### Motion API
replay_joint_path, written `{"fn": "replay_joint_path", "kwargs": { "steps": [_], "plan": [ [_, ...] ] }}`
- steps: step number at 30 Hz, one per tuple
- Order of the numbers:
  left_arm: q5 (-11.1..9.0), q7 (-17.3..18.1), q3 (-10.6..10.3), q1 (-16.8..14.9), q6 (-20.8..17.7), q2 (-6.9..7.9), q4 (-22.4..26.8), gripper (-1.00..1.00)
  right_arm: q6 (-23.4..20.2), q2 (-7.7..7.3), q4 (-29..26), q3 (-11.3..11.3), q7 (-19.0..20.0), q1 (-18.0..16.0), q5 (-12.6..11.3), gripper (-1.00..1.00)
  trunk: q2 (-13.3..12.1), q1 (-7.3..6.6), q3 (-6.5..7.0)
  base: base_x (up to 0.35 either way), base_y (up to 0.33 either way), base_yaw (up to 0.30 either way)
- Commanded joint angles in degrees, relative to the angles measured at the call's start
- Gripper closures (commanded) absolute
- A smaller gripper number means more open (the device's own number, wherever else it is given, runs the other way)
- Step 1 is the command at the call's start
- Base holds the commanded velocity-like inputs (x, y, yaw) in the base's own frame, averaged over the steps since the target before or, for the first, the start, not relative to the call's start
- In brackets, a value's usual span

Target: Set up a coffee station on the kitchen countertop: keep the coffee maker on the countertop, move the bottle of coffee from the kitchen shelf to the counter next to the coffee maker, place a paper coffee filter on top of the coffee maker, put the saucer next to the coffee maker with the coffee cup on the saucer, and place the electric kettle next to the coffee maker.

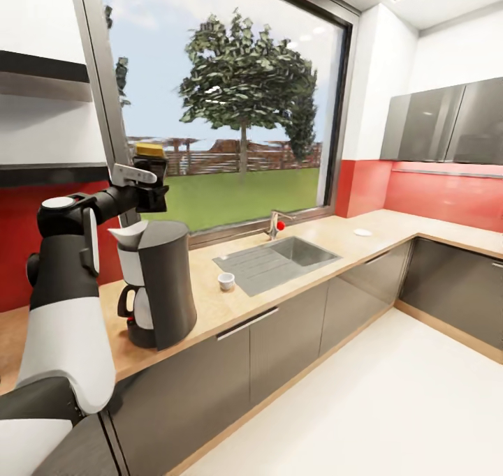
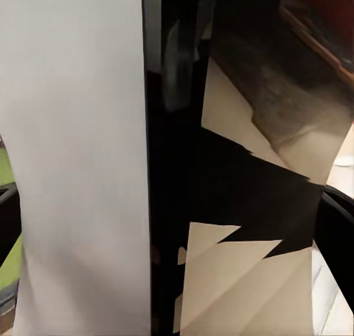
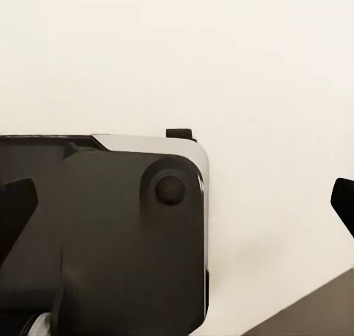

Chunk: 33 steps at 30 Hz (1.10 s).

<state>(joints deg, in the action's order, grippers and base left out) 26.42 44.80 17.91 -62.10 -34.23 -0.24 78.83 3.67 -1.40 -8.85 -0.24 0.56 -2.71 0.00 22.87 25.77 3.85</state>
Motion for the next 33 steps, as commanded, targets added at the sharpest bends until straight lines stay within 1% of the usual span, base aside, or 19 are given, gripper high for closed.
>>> {"fn": "replay_joint_path", "kwargs": {
  "steps": [1, 6, 13, 15, 18, 22, 27, 31, 32, 33],
  "plan": [
    [0.3, 0.5, 0.1, 0.0, -0.2, -0.03, 0.1, 1.00, 0.2, -0.01, 0.1, 0.0, 0.1, 0.0, 0.0, -1.00, 0.0, 0.02, -0.03, -0.115, 0.001, 0.000],
    [0.5, 0.5, 0.1, 0.1, -0.2, -0.03, 0.1, 1.00, 0.2, -0.01, 0.1, 0.0, 0.1, 0.0, 0.0, -1.00, 0.0, 0.02, -0.03, -0.265, 0.034, 0.000],
    [0.6, 0.5, 0.3, 0.1, -0.2, 0.08, 0.1, 1.00, 0.2, -0.01, 0.1, 0.0, 0.1, -0.1, 0.0, -1.00, 0.0, 0.02, -0.03, -0.326, 0.142, 0.000],
    [0.5, 0.5, 0.3, 0.1, -0.2, 0.62, 0.1, 1.00, 0.2, -0.01, 0.1, 0.0, 0.1, 0.0, 0.0, -1.00, 0.0, 0.02, -0.03, -0.312, 0.180, 0.000],
    [0.3, 0.5, 0.3, 0.1, -0.2, 1.96, 0.1, 1.00, 0.2, -0.01, 0.1, 0.0, 0.1, 0.0, 0.0, -1.00, 0.0, 0.02, -0.03, -0.285, 0.201, 0.000],
    [0.3, 0.5, 0.3, 0.2, -0.2, 2.63, 0.0, 1.00, 0.2, -0.01, 0.1, 0.0, 0.1, 0.0, 0.0, -1.00, 0.0, 0.02, -0.03, -0.239, 0.192, 0.051],
    [0.1, 0.5, 0.3, 2.8, -0.2, 2.77, 0.1, 1.00, 0.2, -0.01, 0.1, 0.0, 0.1, 0.0, 0.0, -1.00, 0.0, 0.02, -0.03, -0.053, 0.044, 0.226],
    [0.2, 0.5, 0.3, 4.1, -0.1, 2.78, 0.1, 1.00, 0.2, -0.01, 0.1, 0.0, 0.1, 0.0, 0.0, -1.00, 0.0, 0.02, -0.03, -0.006, 0.005, 0.270],
    [0.2, 0.5, 0.4, 4.6, -0.1, 2.80, 0.1, 1.00, 0.2, -0.01, 0.1, 0.0, 0.1, 0.0, 0.0, -1.00, 0.0, 0.02, -0.03, -0.002, 0.001, 0.274],
    [0.2, 0.5, 1.1, 5.4, -0.1, 2.87, 0.1, 1.00, 0.2, -0.01, 0.1, 0.0, 0.1, 0.0, 0.0, -1.00, 0.0, 0.02, -0.03, -0.001, 0.001, 0.275]
  ]
}}
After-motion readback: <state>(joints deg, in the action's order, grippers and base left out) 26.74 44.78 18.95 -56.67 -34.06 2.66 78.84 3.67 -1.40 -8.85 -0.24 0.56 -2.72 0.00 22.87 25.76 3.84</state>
